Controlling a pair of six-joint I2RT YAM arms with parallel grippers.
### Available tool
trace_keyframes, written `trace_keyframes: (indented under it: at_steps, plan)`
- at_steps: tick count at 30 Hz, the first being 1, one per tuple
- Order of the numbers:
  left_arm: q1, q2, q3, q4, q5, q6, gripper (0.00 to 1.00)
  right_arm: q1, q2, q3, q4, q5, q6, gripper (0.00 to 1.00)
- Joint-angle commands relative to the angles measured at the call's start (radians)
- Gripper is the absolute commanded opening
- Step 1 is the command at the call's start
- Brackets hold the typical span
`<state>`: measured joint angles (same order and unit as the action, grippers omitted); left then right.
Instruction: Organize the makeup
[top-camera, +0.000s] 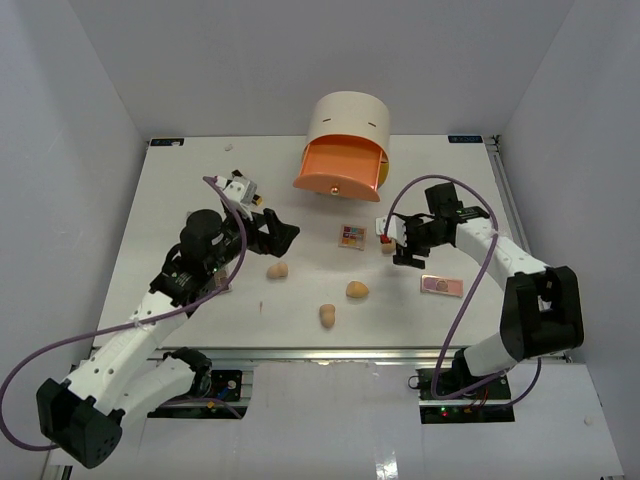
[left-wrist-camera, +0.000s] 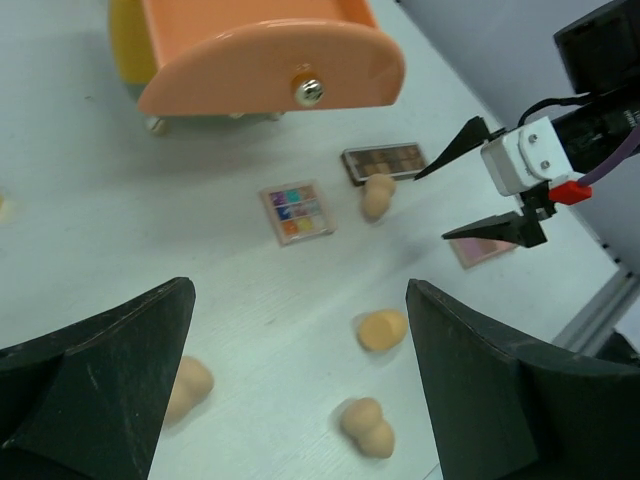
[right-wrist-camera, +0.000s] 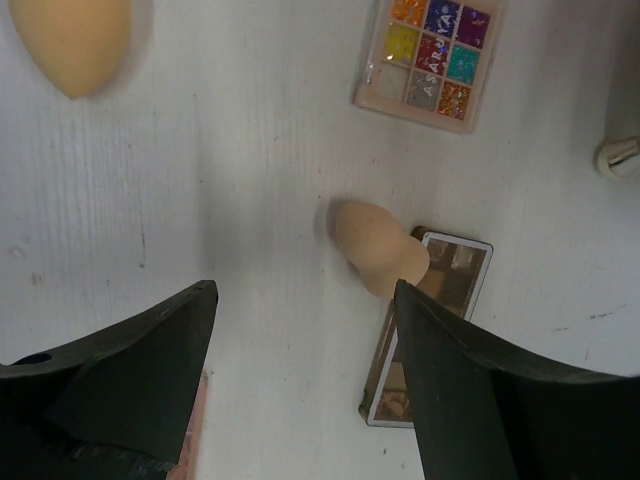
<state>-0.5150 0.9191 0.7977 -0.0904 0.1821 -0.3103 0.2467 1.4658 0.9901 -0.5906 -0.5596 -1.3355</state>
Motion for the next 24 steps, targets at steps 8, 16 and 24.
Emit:
trace_keyframes:
  at_steps: [8, 16, 24]
  plan:
    - [0.008, -0.18, -0.059, -0.12, -0.232, 0.147, 0.98, 0.166, 0.202, 0.072, 0.089, 0.372, -0.162, 0.75]
    - [0.019, -0.263, -0.109, -0.157, -0.256, 0.145, 0.98, 0.198, 0.286, 0.072, 0.219, 0.449, -0.154, 0.69]
    - [0.03, -0.253, -0.108, -0.157, -0.233, 0.143, 0.98, 0.197, 0.302, 0.051, 0.303, 0.513, -0.125, 0.33]
